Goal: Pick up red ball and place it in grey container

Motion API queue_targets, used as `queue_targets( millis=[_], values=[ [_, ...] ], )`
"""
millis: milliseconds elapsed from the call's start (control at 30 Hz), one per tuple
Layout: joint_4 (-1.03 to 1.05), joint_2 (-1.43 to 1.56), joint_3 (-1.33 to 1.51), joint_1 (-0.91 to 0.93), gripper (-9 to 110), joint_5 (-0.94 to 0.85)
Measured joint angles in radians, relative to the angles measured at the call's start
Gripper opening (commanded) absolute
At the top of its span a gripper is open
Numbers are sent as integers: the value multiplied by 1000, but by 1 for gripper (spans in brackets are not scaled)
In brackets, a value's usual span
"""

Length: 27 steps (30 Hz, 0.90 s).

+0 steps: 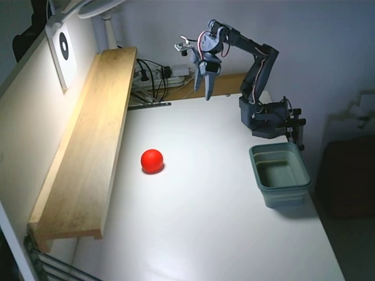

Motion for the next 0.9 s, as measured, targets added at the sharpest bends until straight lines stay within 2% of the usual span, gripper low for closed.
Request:
queue_targets(
  millis=[333, 800, 900],
  values=[
    [-14, -144, -58, -9, 38, 0],
    [-92, -572, -400, -5, 38, 0],
    [-109, -575, -405, -8, 38, 0]
  ],
)
